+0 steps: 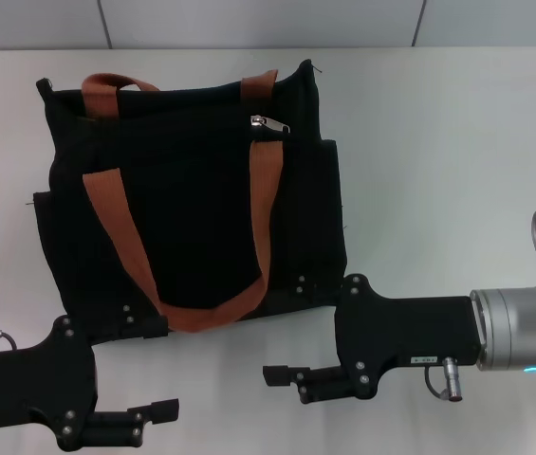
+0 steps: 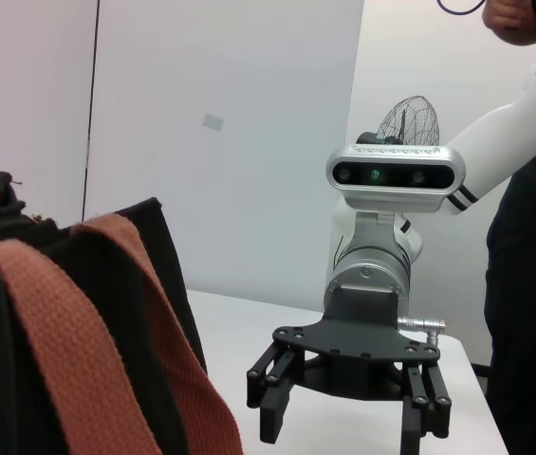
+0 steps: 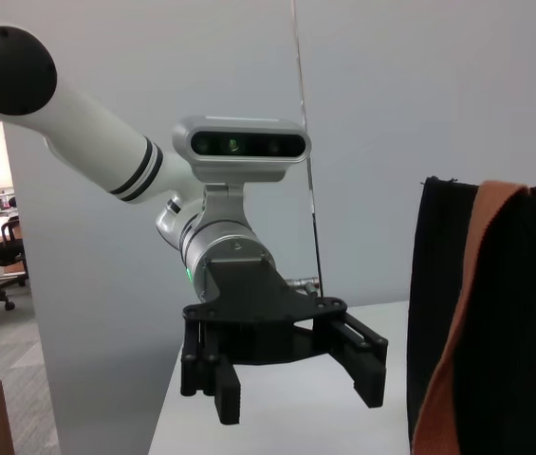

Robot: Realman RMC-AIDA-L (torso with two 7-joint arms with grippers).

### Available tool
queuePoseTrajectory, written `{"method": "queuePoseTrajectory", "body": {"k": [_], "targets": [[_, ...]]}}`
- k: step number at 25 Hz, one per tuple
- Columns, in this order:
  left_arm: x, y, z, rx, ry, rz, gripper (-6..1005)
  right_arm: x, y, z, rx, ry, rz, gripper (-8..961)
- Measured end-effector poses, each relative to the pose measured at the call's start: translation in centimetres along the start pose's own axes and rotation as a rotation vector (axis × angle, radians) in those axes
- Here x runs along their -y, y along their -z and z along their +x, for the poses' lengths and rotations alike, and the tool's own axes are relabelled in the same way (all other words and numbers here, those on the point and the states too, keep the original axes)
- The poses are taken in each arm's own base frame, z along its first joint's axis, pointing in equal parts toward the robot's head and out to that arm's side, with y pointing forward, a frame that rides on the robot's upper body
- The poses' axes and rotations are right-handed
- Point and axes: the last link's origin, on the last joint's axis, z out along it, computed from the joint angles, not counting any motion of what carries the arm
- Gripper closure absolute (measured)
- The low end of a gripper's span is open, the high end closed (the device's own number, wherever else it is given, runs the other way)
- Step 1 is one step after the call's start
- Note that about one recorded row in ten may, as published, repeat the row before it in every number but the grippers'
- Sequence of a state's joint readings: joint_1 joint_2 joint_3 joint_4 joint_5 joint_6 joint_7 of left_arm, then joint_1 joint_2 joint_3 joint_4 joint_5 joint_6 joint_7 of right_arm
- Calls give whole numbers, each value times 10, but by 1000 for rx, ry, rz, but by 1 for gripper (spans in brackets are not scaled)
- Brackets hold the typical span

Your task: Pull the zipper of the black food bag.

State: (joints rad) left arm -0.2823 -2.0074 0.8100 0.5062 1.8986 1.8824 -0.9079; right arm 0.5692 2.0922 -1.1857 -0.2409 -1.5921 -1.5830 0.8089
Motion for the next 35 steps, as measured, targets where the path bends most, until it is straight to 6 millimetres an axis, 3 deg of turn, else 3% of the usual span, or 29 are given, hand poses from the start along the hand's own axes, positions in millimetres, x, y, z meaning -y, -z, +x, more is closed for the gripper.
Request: {"method": "queuePoseTrajectory", "body": {"k": [35], "targets": [[0,-1,1,-4,-1,0,172,2,-1,-2,10,12,5,193]]}}
